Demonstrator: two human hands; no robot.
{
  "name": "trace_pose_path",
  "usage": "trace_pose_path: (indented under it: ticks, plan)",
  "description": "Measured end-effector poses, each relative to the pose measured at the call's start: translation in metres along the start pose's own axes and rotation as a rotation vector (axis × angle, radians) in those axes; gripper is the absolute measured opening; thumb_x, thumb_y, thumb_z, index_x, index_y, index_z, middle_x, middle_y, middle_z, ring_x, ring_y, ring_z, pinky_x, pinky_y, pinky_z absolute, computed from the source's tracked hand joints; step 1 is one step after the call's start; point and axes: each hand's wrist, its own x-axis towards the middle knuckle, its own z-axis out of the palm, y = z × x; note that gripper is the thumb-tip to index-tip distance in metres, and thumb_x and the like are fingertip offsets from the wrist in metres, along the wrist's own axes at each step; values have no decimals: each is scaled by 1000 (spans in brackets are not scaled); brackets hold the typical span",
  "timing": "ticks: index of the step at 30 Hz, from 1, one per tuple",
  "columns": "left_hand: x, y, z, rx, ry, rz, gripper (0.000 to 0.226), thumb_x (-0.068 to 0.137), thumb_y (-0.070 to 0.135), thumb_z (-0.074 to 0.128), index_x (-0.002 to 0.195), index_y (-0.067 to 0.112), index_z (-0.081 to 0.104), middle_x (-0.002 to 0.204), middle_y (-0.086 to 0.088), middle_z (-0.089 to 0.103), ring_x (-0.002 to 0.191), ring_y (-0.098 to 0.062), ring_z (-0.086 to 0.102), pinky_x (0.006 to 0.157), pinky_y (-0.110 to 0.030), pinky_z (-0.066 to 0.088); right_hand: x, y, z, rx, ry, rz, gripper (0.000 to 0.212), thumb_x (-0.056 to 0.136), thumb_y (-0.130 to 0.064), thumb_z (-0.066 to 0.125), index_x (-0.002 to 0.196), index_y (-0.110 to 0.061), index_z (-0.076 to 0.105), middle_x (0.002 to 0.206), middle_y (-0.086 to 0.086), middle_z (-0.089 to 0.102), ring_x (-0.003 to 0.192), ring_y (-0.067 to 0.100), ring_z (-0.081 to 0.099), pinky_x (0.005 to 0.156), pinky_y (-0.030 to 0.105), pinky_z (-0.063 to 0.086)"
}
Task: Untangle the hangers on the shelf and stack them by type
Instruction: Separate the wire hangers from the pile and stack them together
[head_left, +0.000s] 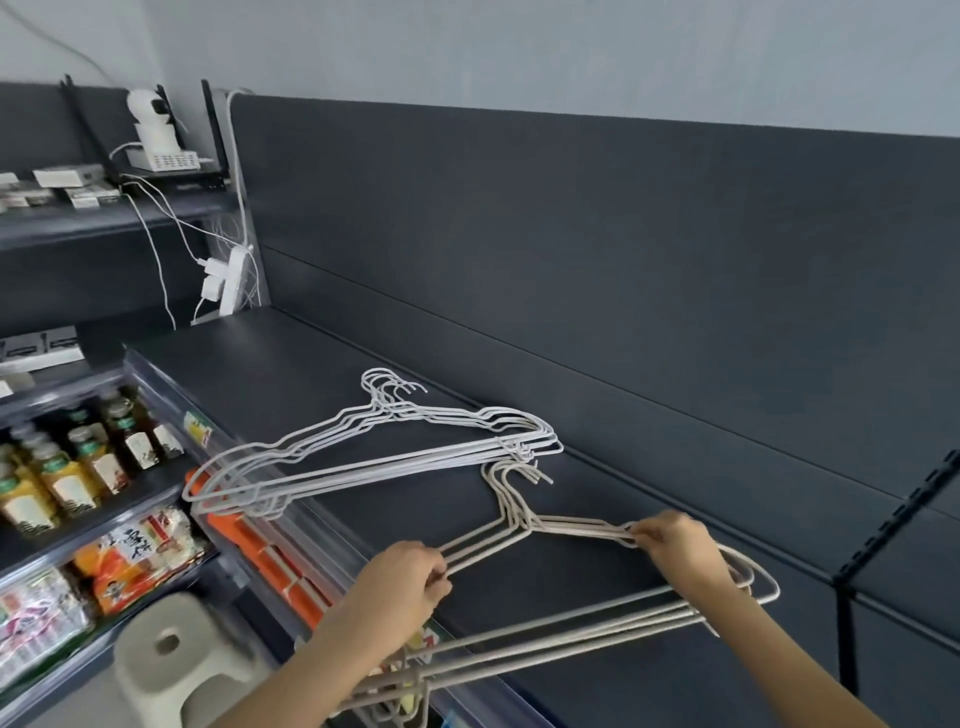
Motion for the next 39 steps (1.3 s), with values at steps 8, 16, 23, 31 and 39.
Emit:
trace_pose_path:
  ticks: [8,16,23,31,39]
  plan:
    - [-1,7,-3,38,64,-88,13,89,26,56,95,19,65,91,6,56,84,-8,55,79,-22,49,-7,1,0,-49,41,-61,17,85,-22,64,99,-18,72,100,6,63,100,22,58,85,34,48]
    - [2,2,-26,26,182,-119,21,89,31,54,102,17,64,84,5,51,89,-14,56,81,-28,46,-6,-14,-17,48,81,-121,15,86,-13,61,88,-2,71,96,15,66,91,28,61,82,37,48]
    - [2,-33,-53,-33,238,-168,20,90,27,53,101,17,66,86,9,54,84,-9,53,81,-25,44,-2,-56,-8,122,63,-218,13,86,-9,60,93,-3,70,96,12,65,89,26,63,86,40,50]
    - [44,-100,-95,-63,311,-175,18,86,13,51,85,7,69,89,-9,66,87,-24,60,81,-37,48,25,-134,25,156,42,-282,18,85,-10,61,100,-7,69,97,6,66,90,24,62,86,36,49]
    - [111,-190,-114,-38,91,-121,27,90,24,49,110,12,62,105,-6,62,99,-26,60,87,-37,49,74,-221,87,63,29,-179,24,88,-15,57,109,-6,65,107,8,66,99,23,62,88,28,42]
